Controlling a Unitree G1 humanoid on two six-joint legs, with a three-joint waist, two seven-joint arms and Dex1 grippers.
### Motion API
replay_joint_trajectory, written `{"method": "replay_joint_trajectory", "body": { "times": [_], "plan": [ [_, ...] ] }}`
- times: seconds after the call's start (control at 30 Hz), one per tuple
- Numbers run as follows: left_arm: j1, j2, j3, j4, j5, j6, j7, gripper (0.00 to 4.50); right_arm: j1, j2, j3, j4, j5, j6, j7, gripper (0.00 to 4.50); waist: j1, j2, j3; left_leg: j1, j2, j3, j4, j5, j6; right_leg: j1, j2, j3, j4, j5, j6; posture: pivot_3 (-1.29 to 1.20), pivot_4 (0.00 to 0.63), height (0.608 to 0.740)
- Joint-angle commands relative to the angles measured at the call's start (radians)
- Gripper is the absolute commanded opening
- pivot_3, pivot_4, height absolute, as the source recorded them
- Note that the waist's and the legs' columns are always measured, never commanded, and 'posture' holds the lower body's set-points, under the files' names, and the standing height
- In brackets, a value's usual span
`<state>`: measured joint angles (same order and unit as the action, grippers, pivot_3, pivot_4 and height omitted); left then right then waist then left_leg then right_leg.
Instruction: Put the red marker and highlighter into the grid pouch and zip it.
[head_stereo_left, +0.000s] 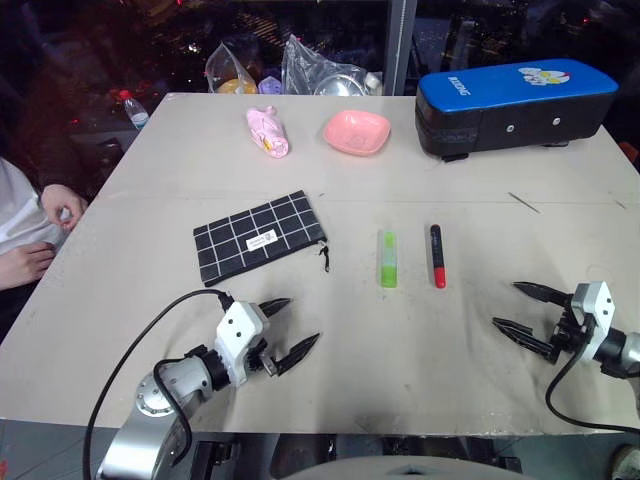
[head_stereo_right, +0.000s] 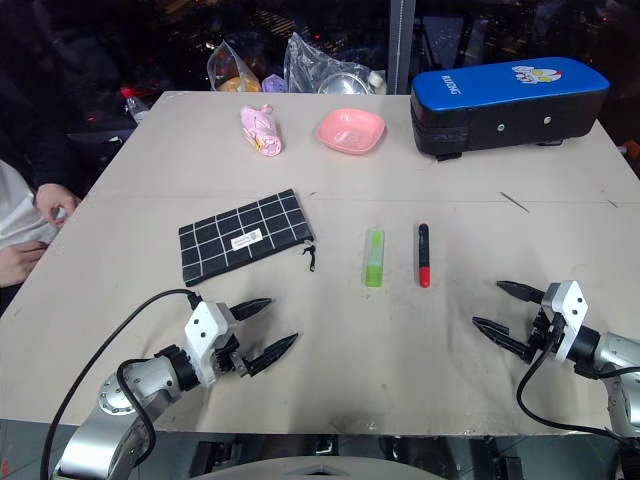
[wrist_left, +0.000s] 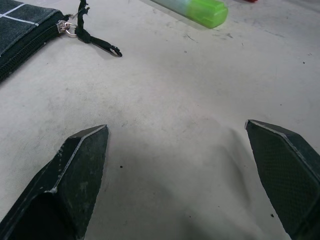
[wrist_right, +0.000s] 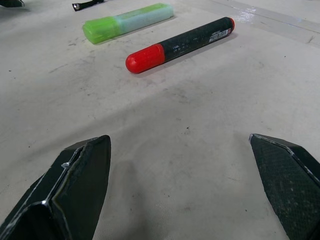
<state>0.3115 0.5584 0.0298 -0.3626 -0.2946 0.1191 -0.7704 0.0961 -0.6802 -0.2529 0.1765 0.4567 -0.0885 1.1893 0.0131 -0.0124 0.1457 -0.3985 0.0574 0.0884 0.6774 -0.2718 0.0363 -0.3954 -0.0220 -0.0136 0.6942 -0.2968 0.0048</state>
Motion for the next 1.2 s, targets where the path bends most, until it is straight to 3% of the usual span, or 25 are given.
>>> {"method": "replay_joint_trajectory", "body": {
  "times": [0.03, 0.67, 0.87, 1.2],
  "plan": [
    [0.003, 0.007, 0.020, -0.037, 0.003, -0.011, 0.010, 4.45, -0.005, -0.011, -0.012, 0.000, 0.002, -0.021, 0.016, 4.50, 0.000, 0.000, 0.000, 0.000, 0.000, 0.000, 0.000, 0.000, 0.000, 0.000, 0.000, 0.000, 0.000, 0.000, 0.000, 0.00, 0.150, 0.716],
    [-0.018, 0.065, 0.074, 0.056, -0.008, -0.093, -0.046, 4.45, 0.005, 0.017, -0.003, -0.022, 0.005, -0.030, 0.024, 4.50, 0.000, 0.000, 0.000, 0.000, 0.000, 0.000, 0.000, 0.000, 0.000, 0.000, 0.000, 0.000, 0.000, 0.000, 0.000, 0.00, 0.150, 0.716],
    [-0.071, 0.094, 0.189, 0.198, -0.031, -0.168, -0.067, 4.45, 0.018, 0.059, 0.035, -0.206, 0.065, 0.043, 0.000, 4.50, -0.002, 0.000, 0.000, 0.000, 0.000, 0.000, 0.000, 0.000, 0.000, 0.000, 0.000, 0.000, 0.000, 0.000, 0.000, 0.00, 0.150, 0.716],
    [-0.221, 0.255, 0.334, 0.620, 0.028, -0.421, -0.159, 4.45, -0.051, 0.112, 0.110, -0.469, 0.136, 0.194, -0.112, 4.50, 0.001, -0.004, 0.002, 0.000, 0.000, 0.000, -0.001, 0.000, 0.000, 0.000, -0.002, -0.002, 0.000, 0.000, 0.000, 0.00, 0.150, 0.716]
  ]
}}
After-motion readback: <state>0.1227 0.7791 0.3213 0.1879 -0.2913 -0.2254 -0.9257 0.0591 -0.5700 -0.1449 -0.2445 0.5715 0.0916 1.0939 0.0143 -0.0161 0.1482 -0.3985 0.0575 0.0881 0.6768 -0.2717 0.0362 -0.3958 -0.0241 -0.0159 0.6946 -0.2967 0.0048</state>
